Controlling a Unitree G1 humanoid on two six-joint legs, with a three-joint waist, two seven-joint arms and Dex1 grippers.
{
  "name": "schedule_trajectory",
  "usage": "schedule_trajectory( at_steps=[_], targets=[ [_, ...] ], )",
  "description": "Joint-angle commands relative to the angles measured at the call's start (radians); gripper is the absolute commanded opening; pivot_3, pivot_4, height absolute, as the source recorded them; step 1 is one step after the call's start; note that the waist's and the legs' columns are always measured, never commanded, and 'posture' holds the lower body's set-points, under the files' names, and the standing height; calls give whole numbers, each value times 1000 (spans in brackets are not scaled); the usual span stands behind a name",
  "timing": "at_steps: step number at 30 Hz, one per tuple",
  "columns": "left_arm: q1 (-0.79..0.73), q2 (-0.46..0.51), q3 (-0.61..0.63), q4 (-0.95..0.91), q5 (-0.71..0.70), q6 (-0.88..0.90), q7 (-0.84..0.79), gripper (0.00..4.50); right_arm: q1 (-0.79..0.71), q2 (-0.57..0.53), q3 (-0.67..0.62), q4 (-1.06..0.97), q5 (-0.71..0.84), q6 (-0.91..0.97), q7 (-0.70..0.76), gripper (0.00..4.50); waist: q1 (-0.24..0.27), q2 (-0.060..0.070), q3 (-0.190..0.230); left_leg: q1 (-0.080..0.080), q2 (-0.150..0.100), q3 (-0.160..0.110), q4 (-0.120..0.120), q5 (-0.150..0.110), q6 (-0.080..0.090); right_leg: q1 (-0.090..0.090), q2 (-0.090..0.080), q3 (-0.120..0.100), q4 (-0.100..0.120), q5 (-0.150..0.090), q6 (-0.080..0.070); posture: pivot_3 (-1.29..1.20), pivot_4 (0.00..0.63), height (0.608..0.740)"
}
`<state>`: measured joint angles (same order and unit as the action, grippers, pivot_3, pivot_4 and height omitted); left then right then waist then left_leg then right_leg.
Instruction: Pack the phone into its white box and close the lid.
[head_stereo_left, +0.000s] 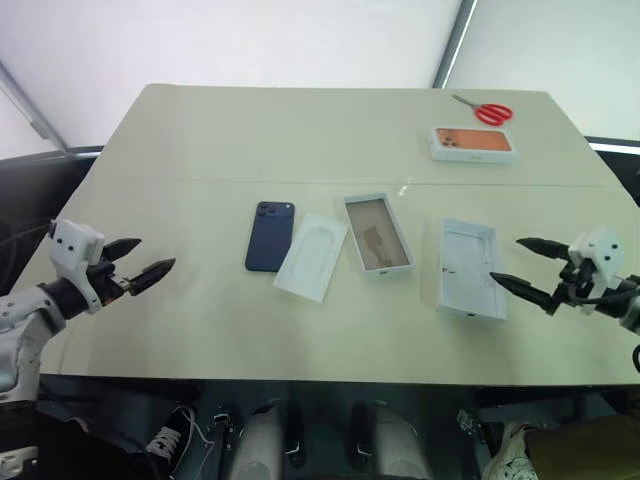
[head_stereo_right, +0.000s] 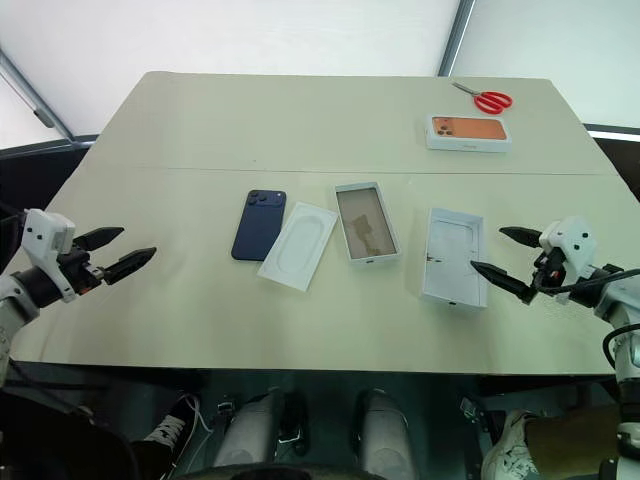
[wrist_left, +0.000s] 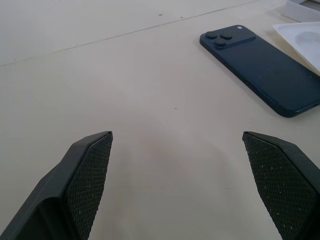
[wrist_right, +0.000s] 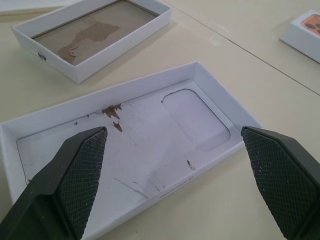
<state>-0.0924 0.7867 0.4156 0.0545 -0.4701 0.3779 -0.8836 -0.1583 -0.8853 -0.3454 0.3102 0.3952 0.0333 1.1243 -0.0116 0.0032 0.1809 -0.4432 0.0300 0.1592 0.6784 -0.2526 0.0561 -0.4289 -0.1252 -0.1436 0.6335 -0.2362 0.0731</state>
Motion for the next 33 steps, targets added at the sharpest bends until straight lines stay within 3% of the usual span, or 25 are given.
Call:
schedule_trajectory(
  at_steps=[1, 20, 33],
  targets=[
    [-20, 1, 16, -27, -21, -8, 1, 4378, -30, -2, -22, -11, 14, -8, -9, 4482, 0, 0, 0, 0, 0, 0, 0, 0, 0, 0, 0, 0, 0, 0, 0, 0, 150, 738],
    [-63, -13, -23, -76, -35, 56, 22, 4378, -60, 11, 7, -12, 4, -15, -8, 4482, 1, 0, 0, 0, 0, 0, 0, 0, 0, 1, 1, 0, 0, 2, 3, 0, 150, 738],
    [-73, -13, -55, -187, -183, 339, 34, 4378, -89, 8, 51, -60, -13, -14, 11, 4482, 1, 0, 0, 0, 0, 0, 0, 0, 0, 1, 2, 0, 0, 2, 3, 0, 150, 738]
  ],
)
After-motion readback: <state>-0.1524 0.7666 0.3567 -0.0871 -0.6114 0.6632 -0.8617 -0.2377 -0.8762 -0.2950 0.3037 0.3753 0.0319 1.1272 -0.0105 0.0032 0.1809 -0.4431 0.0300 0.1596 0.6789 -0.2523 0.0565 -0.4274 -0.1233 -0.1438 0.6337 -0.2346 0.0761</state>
